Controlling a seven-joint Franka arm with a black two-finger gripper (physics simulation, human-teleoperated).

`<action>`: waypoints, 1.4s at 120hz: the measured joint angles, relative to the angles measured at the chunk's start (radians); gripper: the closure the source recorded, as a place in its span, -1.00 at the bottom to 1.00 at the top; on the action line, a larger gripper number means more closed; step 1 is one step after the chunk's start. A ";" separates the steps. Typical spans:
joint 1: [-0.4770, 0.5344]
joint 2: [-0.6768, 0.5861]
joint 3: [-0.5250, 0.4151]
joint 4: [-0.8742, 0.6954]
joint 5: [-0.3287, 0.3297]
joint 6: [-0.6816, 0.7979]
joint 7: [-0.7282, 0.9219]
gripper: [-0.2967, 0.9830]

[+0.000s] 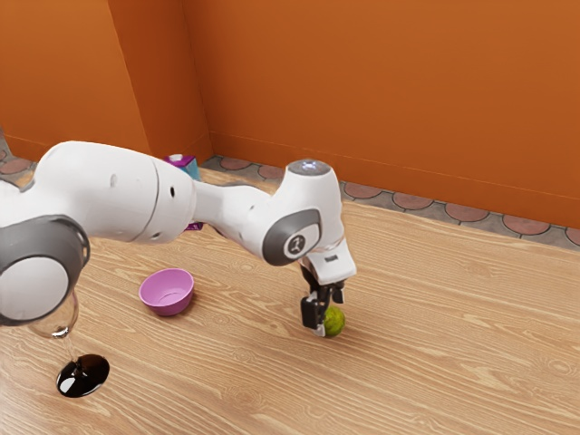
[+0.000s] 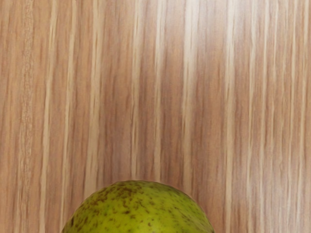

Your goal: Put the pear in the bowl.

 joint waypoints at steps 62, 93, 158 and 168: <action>0.007 -0.030 0.010 -0.036 -0.010 0.085 0.061 0.11; 0.155 -0.384 0.015 -0.300 0.001 0.040 0.064 0.28; 0.369 -0.289 0.160 -0.258 0.012 -0.113 0.097 0.25; 0.367 -0.297 0.165 -0.269 0.012 -0.118 0.103 0.22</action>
